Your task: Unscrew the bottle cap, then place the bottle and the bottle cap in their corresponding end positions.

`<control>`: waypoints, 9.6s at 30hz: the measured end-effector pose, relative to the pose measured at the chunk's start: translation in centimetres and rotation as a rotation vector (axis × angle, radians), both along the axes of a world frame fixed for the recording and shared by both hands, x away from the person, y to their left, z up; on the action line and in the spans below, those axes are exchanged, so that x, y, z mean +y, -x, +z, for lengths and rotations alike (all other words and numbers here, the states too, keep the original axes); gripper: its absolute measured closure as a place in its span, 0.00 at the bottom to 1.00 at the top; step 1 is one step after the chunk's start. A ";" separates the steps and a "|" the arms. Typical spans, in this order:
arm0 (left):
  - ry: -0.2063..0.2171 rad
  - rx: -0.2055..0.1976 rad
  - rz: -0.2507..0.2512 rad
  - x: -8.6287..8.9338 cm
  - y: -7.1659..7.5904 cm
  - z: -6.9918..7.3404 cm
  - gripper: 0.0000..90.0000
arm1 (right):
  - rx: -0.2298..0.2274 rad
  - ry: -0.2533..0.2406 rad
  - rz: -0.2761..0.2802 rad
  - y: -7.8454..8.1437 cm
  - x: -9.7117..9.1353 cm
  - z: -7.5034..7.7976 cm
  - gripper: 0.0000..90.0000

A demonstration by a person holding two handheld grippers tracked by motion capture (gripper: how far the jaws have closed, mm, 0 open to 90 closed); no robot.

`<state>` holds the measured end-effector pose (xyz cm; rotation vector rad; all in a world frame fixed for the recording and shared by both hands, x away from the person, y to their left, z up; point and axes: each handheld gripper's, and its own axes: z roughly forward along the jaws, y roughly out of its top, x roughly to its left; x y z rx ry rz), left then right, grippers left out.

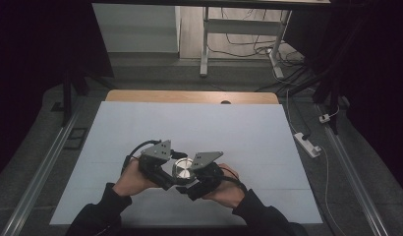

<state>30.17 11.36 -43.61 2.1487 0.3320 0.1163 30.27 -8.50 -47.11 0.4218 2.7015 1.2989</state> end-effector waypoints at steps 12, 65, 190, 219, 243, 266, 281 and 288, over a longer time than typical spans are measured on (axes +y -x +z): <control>0.011 0.011 0.206 -1.9 0.8 0.4 0.13 | -0.026 -0.011 -0.110 -0.8 -0.6 -0.3 0.16; 0.012 0.006 -0.172 0.9 0.1 0.2 0.14 | -0.002 -0.004 0.117 0.5 0.2 0.1 0.16; 0.064 -0.030 0.254 0.3 2.4 1.4 0.22 | -0.033 -0.051 -0.182 -1.8 -2.0 0.2 0.16; 0.074 -0.033 0.180 0.2 4.5 0.3 0.22 | -0.063 -0.071 -0.258 -4.4 -3.6 1.0 0.16; 0.060 -0.042 0.178 -1.0 4.4 -4.4 0.22 | -0.086 -0.080 -0.288 -7.8 -1.7 1.3 0.16; -0.020 -0.008 0.197 -2.4 1.7 -8.1 0.22 | -0.086 -0.073 -0.336 -12.3 0.2 -0.2 0.16; -0.114 0.038 0.206 -3.3 0.6 -9.5 0.22 | -0.075 -0.039 -0.340 -14.5 1.4 -1.9 0.16; -0.143 0.052 0.210 -3.4 0.3 -9.8 0.22 | -0.072 -0.015 -0.339 -14.8 1.7 -2.6 0.16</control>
